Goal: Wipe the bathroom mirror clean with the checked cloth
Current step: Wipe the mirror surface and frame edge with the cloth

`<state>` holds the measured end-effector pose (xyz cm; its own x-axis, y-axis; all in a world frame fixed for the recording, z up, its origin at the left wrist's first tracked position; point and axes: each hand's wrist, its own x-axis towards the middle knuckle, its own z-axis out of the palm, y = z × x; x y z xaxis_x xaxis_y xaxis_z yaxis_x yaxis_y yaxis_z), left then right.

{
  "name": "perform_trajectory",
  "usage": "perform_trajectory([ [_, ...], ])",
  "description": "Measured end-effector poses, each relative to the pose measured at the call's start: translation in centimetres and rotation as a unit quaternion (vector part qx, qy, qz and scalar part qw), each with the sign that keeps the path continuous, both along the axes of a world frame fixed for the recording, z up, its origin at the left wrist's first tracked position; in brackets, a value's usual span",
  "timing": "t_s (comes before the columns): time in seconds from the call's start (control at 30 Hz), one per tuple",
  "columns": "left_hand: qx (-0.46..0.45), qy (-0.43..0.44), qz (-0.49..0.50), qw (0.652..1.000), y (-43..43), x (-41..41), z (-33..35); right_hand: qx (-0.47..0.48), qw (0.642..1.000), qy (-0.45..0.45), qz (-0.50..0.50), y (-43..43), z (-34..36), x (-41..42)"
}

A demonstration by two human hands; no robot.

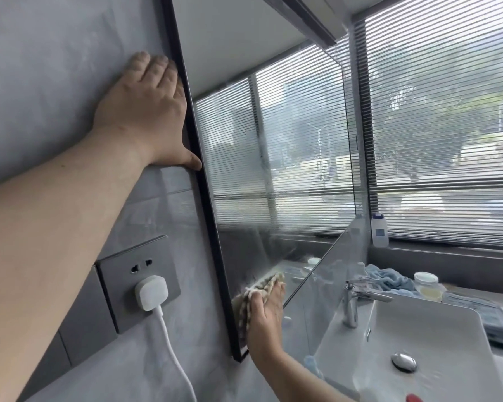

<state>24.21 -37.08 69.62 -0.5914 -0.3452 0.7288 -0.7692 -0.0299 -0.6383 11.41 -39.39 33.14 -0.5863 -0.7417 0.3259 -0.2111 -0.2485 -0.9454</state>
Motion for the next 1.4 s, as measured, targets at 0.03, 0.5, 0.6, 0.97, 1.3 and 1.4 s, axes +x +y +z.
perform_trajectory([
  [0.03, -0.001, 0.000, 0.000, 1.000, 0.0, 0.0, 0.0, -0.011, 1.000, -0.003, -0.016, -0.5, 1.7, -0.2],
  [0.5, -0.014, -0.009, 0.008, 1.000, -0.2, 0.0, -0.1, -0.124, 0.988, 0.071, -0.059, -5.1, 14.6, -6.9],
  [0.6, -0.009, -0.006, 0.008, 1.000, -0.2, 0.0, -0.1, -0.082, 0.995, 0.018, -0.053, -4.9, 7.7, -7.9],
  [0.97, -0.001, -0.007, 0.019, 1.000, -0.1, -0.1, 0.0, -0.053, 0.998, -0.032, -0.013, -2.9, 0.1, -4.0],
  [1.3, 0.010, 0.001, 0.022, 1.000, -0.2, -0.2, 0.0, -0.098, 0.978, 0.180, -0.021, -1.7, 15.6, -1.4],
  [1.4, 0.015, 0.005, 0.017, 1.000, -0.2, -0.1, 0.0, -0.098, 0.978, 0.184, -0.019, -2.2, 20.6, -2.1],
])
